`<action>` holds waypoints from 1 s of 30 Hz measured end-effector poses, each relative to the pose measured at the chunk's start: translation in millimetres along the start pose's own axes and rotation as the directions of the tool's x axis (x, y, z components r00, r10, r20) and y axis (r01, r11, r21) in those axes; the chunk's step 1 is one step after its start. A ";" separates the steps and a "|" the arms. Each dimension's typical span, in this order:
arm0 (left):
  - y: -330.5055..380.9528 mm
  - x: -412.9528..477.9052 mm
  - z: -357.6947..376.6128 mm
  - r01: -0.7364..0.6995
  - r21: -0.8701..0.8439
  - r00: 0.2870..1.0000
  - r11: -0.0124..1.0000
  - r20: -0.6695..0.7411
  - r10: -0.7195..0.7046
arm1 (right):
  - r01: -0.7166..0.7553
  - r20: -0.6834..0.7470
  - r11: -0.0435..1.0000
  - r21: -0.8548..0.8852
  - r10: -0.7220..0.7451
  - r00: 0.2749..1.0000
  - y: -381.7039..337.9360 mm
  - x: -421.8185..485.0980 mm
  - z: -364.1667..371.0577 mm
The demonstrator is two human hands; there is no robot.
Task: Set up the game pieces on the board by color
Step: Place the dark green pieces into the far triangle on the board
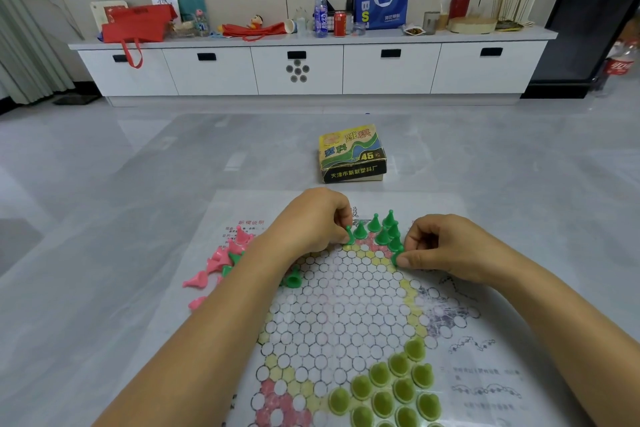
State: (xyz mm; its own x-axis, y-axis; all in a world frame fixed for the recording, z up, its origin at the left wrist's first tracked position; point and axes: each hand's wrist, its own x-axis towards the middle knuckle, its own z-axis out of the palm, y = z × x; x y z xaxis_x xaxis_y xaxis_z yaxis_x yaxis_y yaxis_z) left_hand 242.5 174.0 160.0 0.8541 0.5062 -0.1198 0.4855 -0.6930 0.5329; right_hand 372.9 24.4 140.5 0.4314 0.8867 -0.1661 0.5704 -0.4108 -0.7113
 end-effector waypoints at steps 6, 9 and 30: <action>-0.3 -0.2 -1.4 0.004 -0.003 1.000 1.000 0.003 -0.004 | -0.004 0.048 0.998 0.066 0.001 0.999 2.7 0.8 -3.0; -2.2 -0.4 -4.5 0.015 -0.014 1.000 1.000 -0.001 -0.015 | -0.008 0.066 0.992 0.126 0.000 0.998 6.9 1.2 -5.9; 4.0 -15.0 -42.7 -0.070 -0.046 0.934 0.996 -0.354 0.049 | 0.031 -0.005 0.976 0.215 -0.031 1.000 15.2 1.7 -6.0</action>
State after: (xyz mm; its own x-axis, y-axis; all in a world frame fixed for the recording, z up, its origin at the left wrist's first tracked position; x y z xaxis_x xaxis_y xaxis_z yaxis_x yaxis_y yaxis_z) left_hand 223.6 185.6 199.6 0.7555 0.6204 0.2104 0.4156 -0.7022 0.5781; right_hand 386.5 18.4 133.5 0.4171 0.8978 -0.1410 0.4202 -0.3280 -0.8461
